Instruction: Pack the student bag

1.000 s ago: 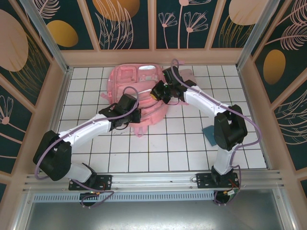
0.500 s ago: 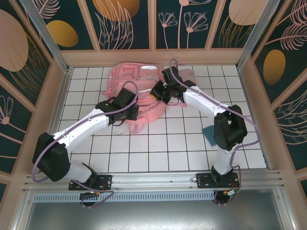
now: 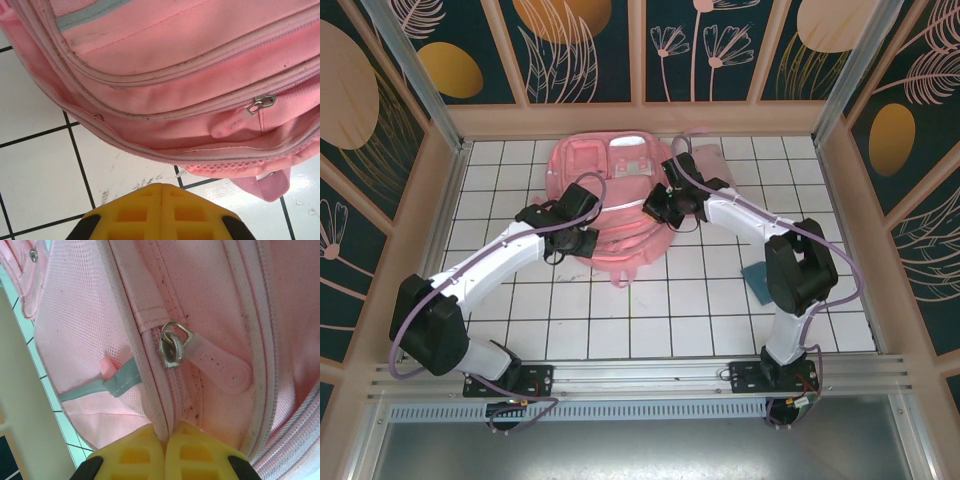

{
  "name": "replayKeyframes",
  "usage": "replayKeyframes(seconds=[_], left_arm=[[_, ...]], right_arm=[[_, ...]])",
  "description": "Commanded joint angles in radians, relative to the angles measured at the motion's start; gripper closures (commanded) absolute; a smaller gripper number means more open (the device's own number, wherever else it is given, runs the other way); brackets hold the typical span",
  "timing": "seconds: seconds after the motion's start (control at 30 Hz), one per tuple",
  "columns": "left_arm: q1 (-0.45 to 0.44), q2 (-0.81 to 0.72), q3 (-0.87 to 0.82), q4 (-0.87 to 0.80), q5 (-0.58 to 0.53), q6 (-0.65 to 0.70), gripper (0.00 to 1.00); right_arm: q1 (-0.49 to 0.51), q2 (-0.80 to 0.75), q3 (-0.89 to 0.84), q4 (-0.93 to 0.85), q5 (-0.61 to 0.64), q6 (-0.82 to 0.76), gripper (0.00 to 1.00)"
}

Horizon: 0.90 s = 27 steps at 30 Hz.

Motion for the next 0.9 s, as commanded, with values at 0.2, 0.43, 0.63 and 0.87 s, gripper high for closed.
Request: replayKeyframes(seconds=[0.2, 0.43, 0.63, 0.87], left_arm=[[0.000, 0.000, -0.065, 0.262, 0.235, -0.151, 0.52], [0.000, 0.072, -0.075, 0.297, 0.272, -0.114, 0.54], [0.000, 0.143, -0.061, 0.255, 0.263, -0.107, 0.52], [0.001, 0.178, -0.050, 0.287, 0.231, -0.115, 0.52]], right_arm=[[0.002, -0.048, 0.019, 0.015, -0.008, -0.032, 1.00], [0.002, -0.051, 0.053, 0.021, -0.037, -0.034, 1.00], [0.002, -0.047, 0.072, 0.021, -0.048, -0.027, 1.00], [0.005, -0.046, 0.075, 0.025, -0.063, -0.025, 1.00]])
